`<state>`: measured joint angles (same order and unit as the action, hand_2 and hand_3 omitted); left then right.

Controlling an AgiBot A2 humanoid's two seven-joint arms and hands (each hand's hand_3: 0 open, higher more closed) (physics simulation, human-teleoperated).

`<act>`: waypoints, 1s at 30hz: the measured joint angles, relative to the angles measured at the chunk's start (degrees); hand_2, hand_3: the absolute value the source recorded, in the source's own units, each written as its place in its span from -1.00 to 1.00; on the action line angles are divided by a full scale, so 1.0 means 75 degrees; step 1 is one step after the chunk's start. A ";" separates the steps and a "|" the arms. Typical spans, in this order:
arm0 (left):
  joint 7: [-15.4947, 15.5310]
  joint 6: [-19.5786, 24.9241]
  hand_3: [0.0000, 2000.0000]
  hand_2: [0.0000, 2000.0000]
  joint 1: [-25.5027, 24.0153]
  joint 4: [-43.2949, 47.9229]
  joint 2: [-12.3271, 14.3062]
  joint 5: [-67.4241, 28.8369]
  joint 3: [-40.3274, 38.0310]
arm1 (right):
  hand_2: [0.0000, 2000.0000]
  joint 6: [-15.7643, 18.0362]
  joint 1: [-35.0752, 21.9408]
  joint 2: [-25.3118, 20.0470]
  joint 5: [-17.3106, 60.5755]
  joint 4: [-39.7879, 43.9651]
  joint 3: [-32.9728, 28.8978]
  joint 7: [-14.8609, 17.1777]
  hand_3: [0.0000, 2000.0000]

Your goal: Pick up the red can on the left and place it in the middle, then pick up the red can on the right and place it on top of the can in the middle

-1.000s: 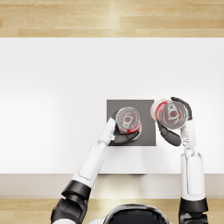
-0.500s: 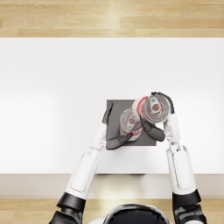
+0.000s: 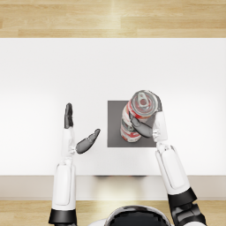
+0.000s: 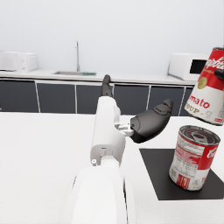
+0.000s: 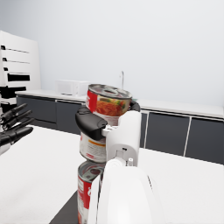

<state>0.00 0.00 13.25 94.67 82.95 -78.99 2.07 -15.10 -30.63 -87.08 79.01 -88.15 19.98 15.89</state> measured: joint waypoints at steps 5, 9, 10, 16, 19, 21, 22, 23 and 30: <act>0.0000 0.0000 -1.00 -1.00 -0.0035 0.0067 0.0031 0.0000 -0.0124 | 1.00 0.0008 0.0176 0.0004 0.0000 0.0260 0.0094 -0.0011 0.52; 0.0000 0.0000 -1.00 -1.00 -0.0055 0.0071 0.0056 0.0000 -0.0175 | 1.00 -0.0017 0.0256 -0.0016 0.0001 0.0408 0.0116 -0.0013 0.52; 0.0000 0.0000 -1.00 -1.00 -0.0049 0.0062 0.0063 0.0000 -0.0175 | 1.00 -0.0053 0.0255 -0.0026 0.0002 0.0428 0.0109 -0.0025 0.52; 0.0000 0.0000 -1.00 -1.00 -0.0042 0.0067 0.0102 0.0000 -0.0196 | 1.00 -0.0031 0.0252 -0.0087 0.0002 0.0581 0.0059 -0.0102 0.52; 0.0000 0.0000 -1.00 -1.00 -0.0047 0.0083 0.0120 0.0000 -0.0211 | -1.00 -0.0033 0.0315 -0.0094 0.0000 0.0541 0.0066 -0.0064 -0.46; 0.0000 0.0000 -1.00 -1.00 -0.0038 0.0083 0.0133 0.0000 -0.0214 | -1.00 -0.0125 0.0378 -0.0093 0.0000 0.0388 0.0054 0.0008 -1.00; 0.0000 0.0000 -1.00 -1.00 -0.0029 0.0081 0.0138 0.0000 -0.0211 | -1.00 -0.0115 0.0392 -0.0101 0.0000 0.0295 0.0033 0.0035 -1.00; 0.0000 0.0000 -1.00 -1.00 -0.0028 0.0095 0.0144 0.0000 -0.0205 | -1.00 -0.0127 0.0394 -0.0114 0.0000 0.0203 0.0009 0.0047 -1.00; 0.0000 0.0000 -1.00 -1.00 -0.0012 0.0225 0.0185 0.0000 -0.0204 | -1.00 -0.0205 0.0271 -0.0258 -0.0001 -0.0395 -0.0281 0.0094 -1.00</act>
<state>0.00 0.00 13.16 96.36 84.34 -78.99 0.53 -16.63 -28.60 -89.01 79.00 -91.11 17.87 16.59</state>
